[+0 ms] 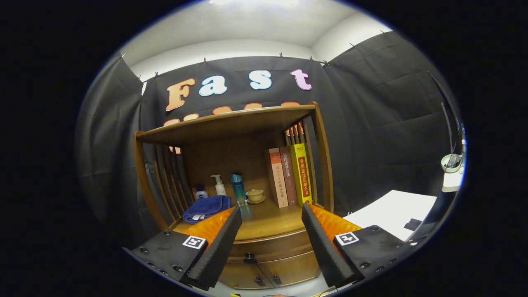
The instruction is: Pull open the drawer, take out the items inside it, and place them on the countertop above the cabinet.
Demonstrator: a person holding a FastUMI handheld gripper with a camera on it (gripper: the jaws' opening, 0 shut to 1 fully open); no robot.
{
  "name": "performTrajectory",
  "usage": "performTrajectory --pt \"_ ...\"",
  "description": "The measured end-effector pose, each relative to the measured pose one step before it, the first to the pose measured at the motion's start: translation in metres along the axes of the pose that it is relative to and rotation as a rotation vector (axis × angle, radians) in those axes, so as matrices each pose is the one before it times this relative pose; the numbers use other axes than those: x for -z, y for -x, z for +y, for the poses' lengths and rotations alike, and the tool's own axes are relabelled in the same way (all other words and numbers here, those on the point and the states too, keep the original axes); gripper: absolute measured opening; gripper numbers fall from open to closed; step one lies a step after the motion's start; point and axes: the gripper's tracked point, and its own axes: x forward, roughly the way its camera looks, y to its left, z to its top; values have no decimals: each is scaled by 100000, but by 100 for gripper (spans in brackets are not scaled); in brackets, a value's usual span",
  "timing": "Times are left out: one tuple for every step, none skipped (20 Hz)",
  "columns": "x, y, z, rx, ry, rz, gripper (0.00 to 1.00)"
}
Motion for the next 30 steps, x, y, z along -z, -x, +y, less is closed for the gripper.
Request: performTrajectory --pt "451 -276 110 -209 437 -9 98" --pt "587 -269 292 -673 268 -167 98" --pt "788 -222 364 -812 252 34 98" --pt "1047 -280 449 -911 292 330 98" --pt "1248 -435 521 -1170 245 767 98" --pt "1442 -405 588 -1177 55 1084 98" --pt "1338 -520 478 -860 -220 1215 98" --pt "1426 -436 434 -685 -340 1029 98" --pt "1193 -458 378 -425 -210 996 98" --pt "1273 -545 509 -798 317 676 98" --pt "1256 -590 483 -898 1017 1059 99" --pt "1516 -534 556 -922 1524 1838 99" --pt "1547 -630 501 -781 1780 2304 99" --pt "1654 -609 377 -692 2116 2032 99" --pt "1455 -459 305 -240 2427 1905 99" --pt "1606 -606 89 181 2351 2178 99" --pt "1523 -717 39 198 1618 2305 99" --pt "1461 -593 67 43 895 2308 99" --pt "1312 -248 -2 -23 213 2456 99" --pt "1174 -385 29 52 -493 2030 99" --pt "883 -515 17 -199 -613 1915 99" --pt "761 -247 118 -177 -453 1537 99" --pt "605 -368 347 -741 -397 1244 99" --pt "608 -363 311 -679 -72 1364 98" --pt "445 -371 432 -1083 -35 1062 98" --pt "335 -459 218 -124 212 808 94" --pt "233 -560 297 -440 168 878 90" --pt "294 -507 307 -482 -216 1008 86" --pt "272 -472 451 -1221 -1179 1347 80" --pt "324 -498 79 622 75 1524 74"
